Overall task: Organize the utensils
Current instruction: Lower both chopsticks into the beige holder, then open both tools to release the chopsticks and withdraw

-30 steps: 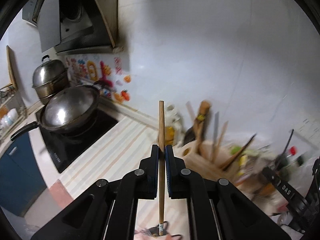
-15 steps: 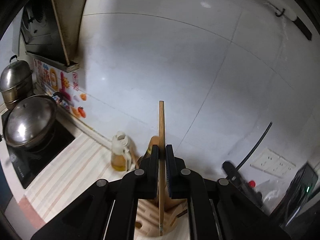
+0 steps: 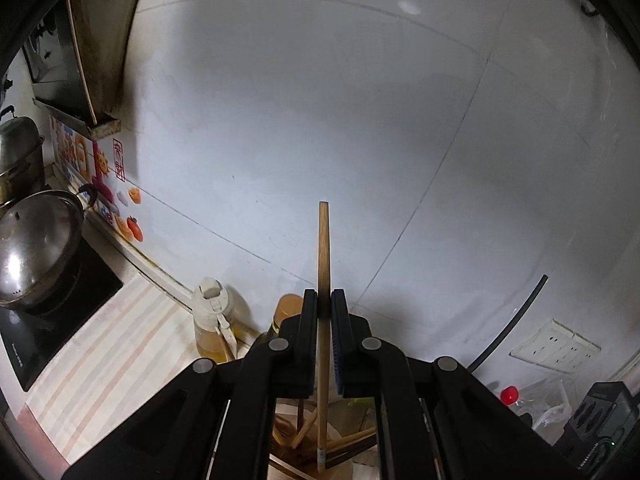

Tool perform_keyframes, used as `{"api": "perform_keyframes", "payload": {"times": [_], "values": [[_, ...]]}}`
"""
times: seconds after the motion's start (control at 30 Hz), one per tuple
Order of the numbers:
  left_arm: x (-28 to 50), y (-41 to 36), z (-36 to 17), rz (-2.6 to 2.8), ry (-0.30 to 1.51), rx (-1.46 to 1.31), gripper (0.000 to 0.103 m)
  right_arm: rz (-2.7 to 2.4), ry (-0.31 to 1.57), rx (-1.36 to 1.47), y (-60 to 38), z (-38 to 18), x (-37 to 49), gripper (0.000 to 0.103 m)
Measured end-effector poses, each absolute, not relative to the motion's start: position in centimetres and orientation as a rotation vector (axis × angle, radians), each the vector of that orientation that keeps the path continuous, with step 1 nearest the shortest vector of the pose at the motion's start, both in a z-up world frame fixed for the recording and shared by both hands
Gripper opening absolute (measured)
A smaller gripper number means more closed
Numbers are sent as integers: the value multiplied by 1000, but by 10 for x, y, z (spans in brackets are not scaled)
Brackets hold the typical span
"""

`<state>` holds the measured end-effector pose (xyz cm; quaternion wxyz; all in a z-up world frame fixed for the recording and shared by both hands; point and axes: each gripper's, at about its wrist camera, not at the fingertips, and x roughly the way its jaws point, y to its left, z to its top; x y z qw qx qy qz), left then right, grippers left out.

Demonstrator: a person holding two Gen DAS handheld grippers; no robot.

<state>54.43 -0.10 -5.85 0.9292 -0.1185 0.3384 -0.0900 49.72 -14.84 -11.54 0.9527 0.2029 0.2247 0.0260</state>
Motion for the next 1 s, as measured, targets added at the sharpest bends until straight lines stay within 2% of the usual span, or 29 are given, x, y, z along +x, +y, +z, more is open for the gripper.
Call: {"api": "perform_keyframes", "payload": {"times": [0.43, 0.57, 0.6, 0.63, 0.67, 0.7, 0.73, 0.77, 0.87, 0.9, 0.93, 0.97, 1.0], "values": [[541, 0, -77, -232, 768, -243, 4, 97, 518, 373, -151, -127, 485, 5], [529, 7, -67, -264, 791, -259, 9, 169, 593, 365, -145, -125, 487, 8], [526, 9, -65, -265, 793, -257, 14, 185, 608, 367, -146, -123, 485, 11], [521, 12, -61, -259, 794, -249, 19, 189, 612, 368, -147, -121, 483, 25], [515, 15, -56, -251, 785, -239, 41, 198, 616, 376, -149, -118, 479, 41], [508, 19, -52, -232, 776, -229, 71, 205, 613, 385, -152, -114, 474, 45], [504, 22, -50, -216, 768, -224, 82, 203, 612, 386, -153, -112, 471, 49], [493, 28, -47, -187, 748, -219, 88, 200, 612, 383, -155, -109, 466, 49], [476, 38, -48, -131, 753, -188, 89, 179, 613, 373, -161, -100, 448, 56], [468, 42, -50, -109, 753, -171, 94, 163, 614, 357, -161, -98, 441, 59], [462, 43, -52, -94, 751, -153, 101, 136, 619, 333, -162, -96, 436, 68], [454, 44, -55, -74, 745, -129, 103, 110, 626, 307, -163, -95, 428, 78], [448, 45, -58, -52, 742, -110, 103, 92, 634, 276, -161, -96, 421, 82]]}}
